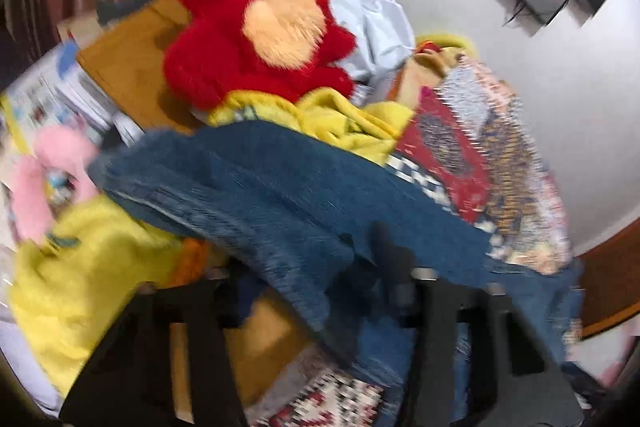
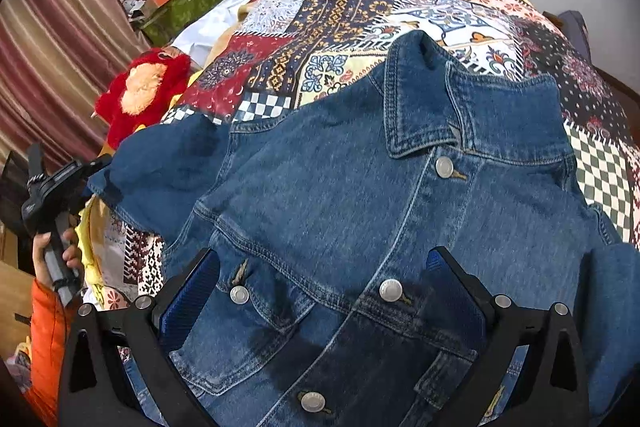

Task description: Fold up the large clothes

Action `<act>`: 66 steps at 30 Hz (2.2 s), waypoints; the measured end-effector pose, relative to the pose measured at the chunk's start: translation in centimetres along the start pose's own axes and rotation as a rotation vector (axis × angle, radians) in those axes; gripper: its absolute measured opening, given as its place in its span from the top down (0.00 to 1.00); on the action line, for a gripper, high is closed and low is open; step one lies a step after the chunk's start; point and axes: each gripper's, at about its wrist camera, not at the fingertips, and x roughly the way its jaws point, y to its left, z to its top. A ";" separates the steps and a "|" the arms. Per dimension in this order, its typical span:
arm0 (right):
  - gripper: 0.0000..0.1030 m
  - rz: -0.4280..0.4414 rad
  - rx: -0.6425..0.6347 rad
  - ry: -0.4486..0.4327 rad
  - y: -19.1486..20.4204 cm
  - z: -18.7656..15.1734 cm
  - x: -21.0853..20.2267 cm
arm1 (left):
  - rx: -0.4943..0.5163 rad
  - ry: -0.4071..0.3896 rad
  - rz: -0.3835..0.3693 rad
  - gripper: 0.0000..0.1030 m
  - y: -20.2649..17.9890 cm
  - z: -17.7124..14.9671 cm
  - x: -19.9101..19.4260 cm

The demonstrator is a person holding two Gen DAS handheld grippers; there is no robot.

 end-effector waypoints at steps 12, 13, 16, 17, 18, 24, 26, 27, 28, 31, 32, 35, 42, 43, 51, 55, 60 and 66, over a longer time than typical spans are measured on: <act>0.00 -0.034 0.032 -0.020 -2.5 -1.3 -3.2 | 0.379 -0.214 0.075 0.89 -11.0 0.1 -6.8; 0.00 -0.036 0.036 -0.024 -2.8 -1.4 -3.6 | 0.407 -0.221 0.048 0.90 -12.5 -0.1 -7.3; 0.00 -0.037 0.049 -0.050 -3.6 -1.6 -5.1 | 0.460 -0.216 -0.044 0.92 -16.4 -0.8 -8.6; 0.00 -0.040 0.051 -0.059 -3.9 -1.8 -5.5 | 0.475 -0.212 -0.069 0.92 -17.6 -1.1 -8.8; 0.00 -0.044 0.052 -0.069 -4.1 -1.8 -6.0 | 0.493 -0.205 -0.097 0.92 -18.8 -1.7 -9.0; 0.00 -0.082 0.050 -0.105 -5.9 -2.7 -8.4 | 0.628 -0.096 -0.209 0.92 -25.3 -7.1 -7.4; 0.00 -0.098 0.052 -0.108 -6.6 -3.0 -8.9 | 0.659 -0.040 -0.238 0.92 -26.7 -9.4 -6.2; 0.00 -0.105 0.054 -0.109 -7.0 -3.1 -9.1 | 0.673 -0.001 -0.259 0.92 -27.2 -10.6 -5.6; 0.00 -0.111 0.056 -0.109 -7.3 -3.3 -9.3 | 0.686 0.039 -0.278 0.92 -28.0 -11.9 -4.9; 0.00 -0.122 0.072 -0.111 -8.6 -3.7 -9.7 | 0.735 0.133 -0.307 0.92 -29.3 -15.6 -3.3; 0.00 -0.123 0.080 -0.111 -9.0 -3.9 -9.8 | 0.753 0.159 -0.311 0.92 -29.6 -16.6 -2.9; 0.00 -0.127 0.101 -0.106 -9.9 -4.4 -9.9 | 0.806 0.236 -0.294 0.90 -30.2 -19.9 -1.5; 0.00 -0.142 0.101 -0.078 -9.9 -4.6 -9.5 | 0.817 0.354 -0.337 0.46 -29.1 -21.9 -0.9; 0.00 -0.145 0.092 -0.079 -9.5 -4.4 -9.5 | 0.818 0.345 -0.344 0.40 -28.6 -21.8 -1.5; 0.00 -0.132 -0.061 -0.103 -3.1 -2.1 -9.7 | 0.706 0.182 -0.304 0.19 -21.2 -17.5 -6.8; 0.00 -0.119 -0.177 -0.103 2.1 -0.8 -8.3 | 0.651 0.094 -0.204 0.15 -16.0 -15.3 -8.2; 0.00 -0.092 -0.319 -0.056 8.5 -0.4 -4.3 | 0.546 0.095 -0.124 0.14 -9.4 -13.6 -7.6; 0.01 -0.053 -0.405 0.074 13.7 -0.7 2.7 | 0.470 0.146 -0.075 0.14 -5.1 -13.7 -5.5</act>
